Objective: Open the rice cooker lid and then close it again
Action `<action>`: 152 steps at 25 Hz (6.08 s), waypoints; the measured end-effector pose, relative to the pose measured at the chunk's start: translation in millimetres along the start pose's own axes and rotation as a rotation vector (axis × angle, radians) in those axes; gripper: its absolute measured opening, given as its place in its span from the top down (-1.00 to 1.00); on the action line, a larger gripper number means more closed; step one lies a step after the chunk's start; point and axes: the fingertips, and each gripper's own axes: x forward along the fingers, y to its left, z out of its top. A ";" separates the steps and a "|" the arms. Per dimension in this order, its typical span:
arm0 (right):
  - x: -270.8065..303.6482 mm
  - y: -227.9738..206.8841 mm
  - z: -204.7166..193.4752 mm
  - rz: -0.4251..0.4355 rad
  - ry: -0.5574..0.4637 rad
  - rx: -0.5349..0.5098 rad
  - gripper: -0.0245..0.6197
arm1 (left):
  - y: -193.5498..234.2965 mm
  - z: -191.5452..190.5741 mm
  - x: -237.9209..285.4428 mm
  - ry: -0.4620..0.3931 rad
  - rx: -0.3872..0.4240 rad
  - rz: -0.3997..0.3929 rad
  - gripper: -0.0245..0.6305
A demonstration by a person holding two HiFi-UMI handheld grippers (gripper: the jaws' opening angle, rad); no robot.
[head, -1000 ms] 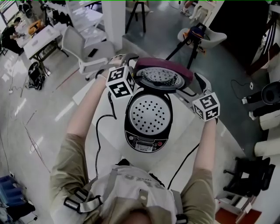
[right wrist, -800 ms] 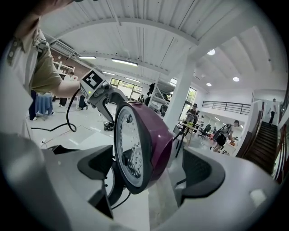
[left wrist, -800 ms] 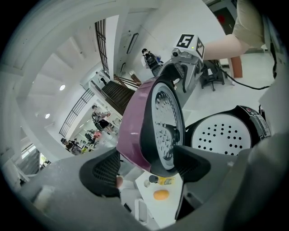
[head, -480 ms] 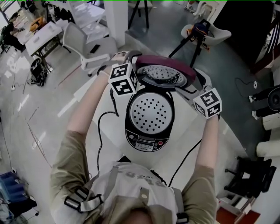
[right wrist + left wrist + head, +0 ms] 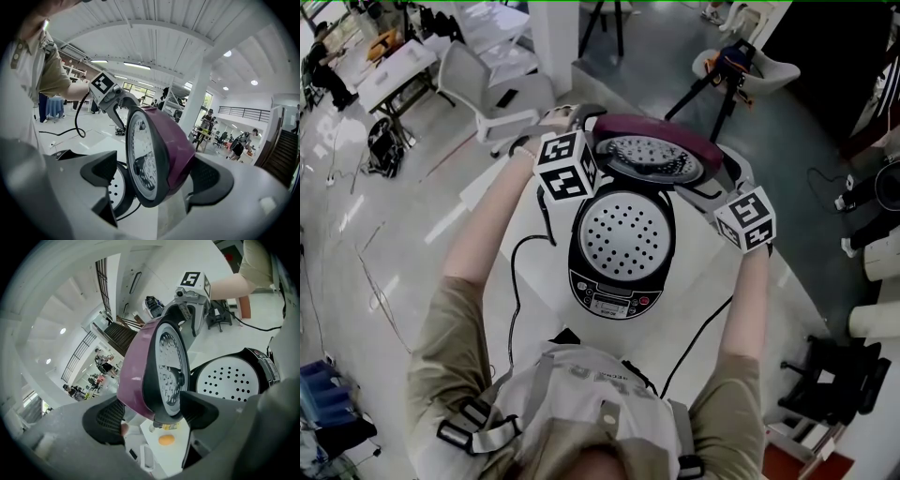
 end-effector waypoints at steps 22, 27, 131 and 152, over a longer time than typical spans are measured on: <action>-26.1 51.3 -6.8 0.026 0.043 -0.049 -0.51 | -48.1 -2.2 -34.9 0.033 0.010 -0.012 -0.23; -31.3 65.5 -11.6 0.033 0.064 -0.069 -0.51 | -63.2 -4.2 -43.0 0.044 0.013 -0.018 -0.23; -66.8 264.4 -141.1 0.496 0.391 -0.027 -0.53 | -305.4 -93.0 -68.2 0.302 0.208 -0.470 -0.37; -63.9 265.1 -145.0 0.580 0.492 -0.024 -0.52 | -311.3 -102.3 -64.4 0.396 0.317 -0.566 -0.47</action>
